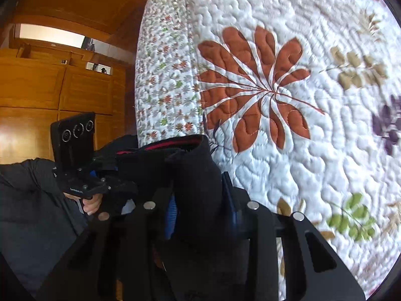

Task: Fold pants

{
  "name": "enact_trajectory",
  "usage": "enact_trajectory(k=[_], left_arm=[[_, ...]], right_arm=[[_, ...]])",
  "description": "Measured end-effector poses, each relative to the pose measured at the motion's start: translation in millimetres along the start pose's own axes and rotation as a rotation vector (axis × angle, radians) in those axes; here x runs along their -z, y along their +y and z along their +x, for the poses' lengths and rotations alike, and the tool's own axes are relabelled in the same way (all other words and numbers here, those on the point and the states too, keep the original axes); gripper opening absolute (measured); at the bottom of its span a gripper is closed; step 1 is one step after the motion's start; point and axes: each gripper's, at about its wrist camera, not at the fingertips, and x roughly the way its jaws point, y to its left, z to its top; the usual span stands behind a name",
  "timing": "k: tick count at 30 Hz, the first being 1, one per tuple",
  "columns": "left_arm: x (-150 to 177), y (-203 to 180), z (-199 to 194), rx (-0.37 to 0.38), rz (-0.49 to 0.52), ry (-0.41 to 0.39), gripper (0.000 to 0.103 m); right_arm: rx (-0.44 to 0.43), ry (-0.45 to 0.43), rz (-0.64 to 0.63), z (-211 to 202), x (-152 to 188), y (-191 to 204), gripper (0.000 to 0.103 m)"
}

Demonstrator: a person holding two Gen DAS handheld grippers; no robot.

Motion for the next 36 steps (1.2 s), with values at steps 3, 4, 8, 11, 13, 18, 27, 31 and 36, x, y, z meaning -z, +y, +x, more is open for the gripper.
enact_trajectory(k=[3,4,8,11,13,18,27,31,36], left_arm=[[3.4,-24.1,-7.1,0.009,0.060,-0.007,0.029],[4.8,-31.1,-8.3,0.012,0.079,-0.009,0.028],[9.4,-62.8,-13.4,0.029,0.163,-0.013,0.027],[14.7,-86.2,-17.2,0.044,0.217,-0.010,0.025],[19.4,-100.1,-23.0,0.049,0.255,-0.009,0.024],[32.0,-140.3,-29.9,0.068,0.344,0.000,0.022],[71.4,-208.8,-40.6,0.108,0.504,0.032,0.021],[88.6,-232.3,-37.7,0.123,0.556,0.051,0.021],[120.1,-261.7,-27.8,0.138,0.644,0.084,0.021]], right_arm=[[0.051,-0.017,-0.020,-19.1,10.4,19.2,0.030],[0.056,-0.021,-0.030,-23.5,13.7,23.9,0.030],[0.131,-0.051,-0.043,-51.5,37.1,48.0,0.028],[0.188,-0.077,-0.047,-71.2,57.8,67.3,0.027],[0.216,-0.093,-0.046,-80.9,68.6,75.9,0.027],[0.303,-0.139,-0.037,-108.7,100.9,101.3,0.026],[0.417,-0.214,0.011,-151.5,168.8,135.8,0.025],[0.460,-0.239,0.035,-165.8,201.3,141.6,0.024],[0.502,-0.268,0.076,-179.9,244.3,141.3,0.024]])
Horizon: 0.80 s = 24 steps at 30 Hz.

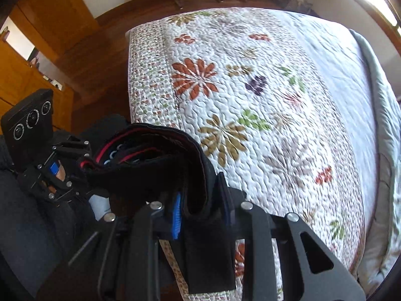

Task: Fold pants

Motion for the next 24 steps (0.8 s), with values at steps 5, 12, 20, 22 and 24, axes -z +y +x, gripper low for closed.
enact_trajectory(k=[5,12,20,22,24], left_arm=[[9.0,-25.7,17.2,0.020,0.050,0.030,0.021],[25.3,-56.2,40.7,0.053,0.105,0.079,0.021],[46.1,-84.7,71.6,0.087,0.154,0.145,0.020],[49.6,-91.0,77.6,0.093,0.167,0.158,0.020],[54.7,-98.8,85.1,0.099,0.187,0.174,0.020]], right_arm=[[0.030,-0.015,0.045,-12.2,37.8,-12.4,0.023],[0.070,-0.032,0.094,-20.3,88.1,-20.6,0.021],[0.096,-0.040,0.149,-20.8,137.2,-31.8,0.020],[0.100,-0.045,0.155,-20.7,147.8,-35.1,0.020],[0.107,-0.052,0.165,-20.1,161.8,-39.0,0.020]])
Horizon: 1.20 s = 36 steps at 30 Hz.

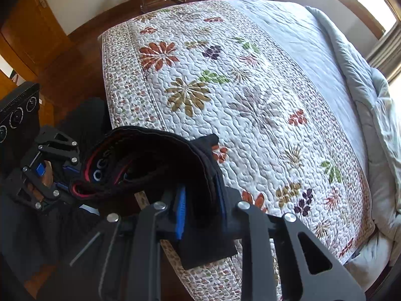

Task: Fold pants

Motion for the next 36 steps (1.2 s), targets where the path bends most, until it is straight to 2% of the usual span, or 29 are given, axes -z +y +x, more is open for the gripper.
enact_trajectory(k=[2,8,19,22,23,27,33,36], left_arm=[[3.3,-8.4,10.1,0.016,0.022,0.022,0.015],[16.2,-23.9,43.4,0.017,0.078,0.082,0.014],[34.8,-25.0,90.3,0.044,0.075,0.176,0.014],[40.7,-30.9,107.6,0.050,0.085,0.207,0.014],[43.2,-32.1,113.4,0.049,0.090,0.216,0.014],[51.8,-30.3,135.1,0.048,0.096,0.253,0.014],[64.8,-29.7,157.7,0.047,0.103,0.297,0.014],[69.6,-29.4,167.5,0.049,0.105,0.316,0.014]], right_arm=[[0.010,0.000,0.006,1.8,11.3,-4.6,0.018],[0.017,0.007,0.030,13.6,45.8,-15.9,0.017],[0.074,0.044,0.020,46.7,104.0,-34.0,0.012],[0.130,0.049,-0.024,55.5,116.8,-34.4,0.012],[0.178,0.054,-0.074,60.4,121.8,-29.9,0.012],[0.274,0.056,-0.184,75.7,138.9,-20.9,0.011],[0.352,0.057,-0.271,96.3,163.8,-21.7,0.011],[0.346,0.046,-0.257,101.0,170.3,-26.3,0.011]])
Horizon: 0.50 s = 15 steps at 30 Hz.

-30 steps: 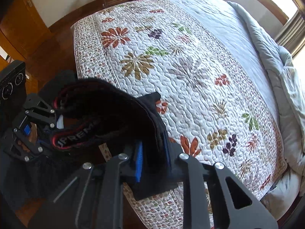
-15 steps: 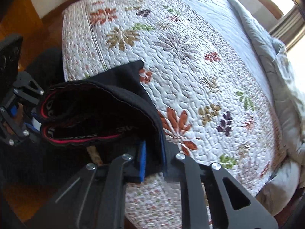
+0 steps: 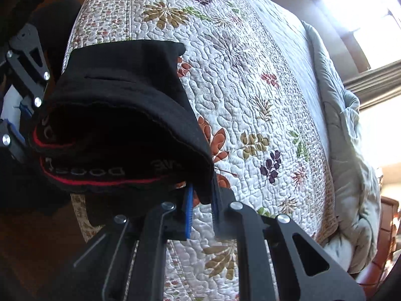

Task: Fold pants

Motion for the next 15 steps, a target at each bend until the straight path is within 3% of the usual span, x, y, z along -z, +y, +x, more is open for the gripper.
enact_trajectory(k=[15], left_arm=[[7.3,4.4,40.4,-0.003,-0.025,0.087,0.014]], right_arm=[[0.046,-0.030,-0.022,30.0,38.4,17.2,0.009]])
